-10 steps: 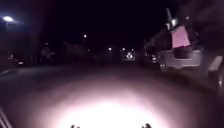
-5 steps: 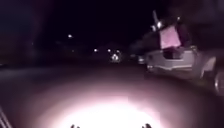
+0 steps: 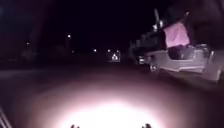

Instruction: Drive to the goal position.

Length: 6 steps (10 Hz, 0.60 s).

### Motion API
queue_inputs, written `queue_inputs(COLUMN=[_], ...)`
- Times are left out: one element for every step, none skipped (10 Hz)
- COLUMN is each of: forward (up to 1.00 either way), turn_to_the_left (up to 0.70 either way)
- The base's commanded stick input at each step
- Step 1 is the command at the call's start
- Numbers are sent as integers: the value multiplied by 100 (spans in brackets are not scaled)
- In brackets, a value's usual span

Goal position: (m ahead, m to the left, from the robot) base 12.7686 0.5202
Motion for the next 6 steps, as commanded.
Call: queue_inputs(forward=[70,70,70,70,70,70], turn_to_the_left=[0,0,0,0,0,0])
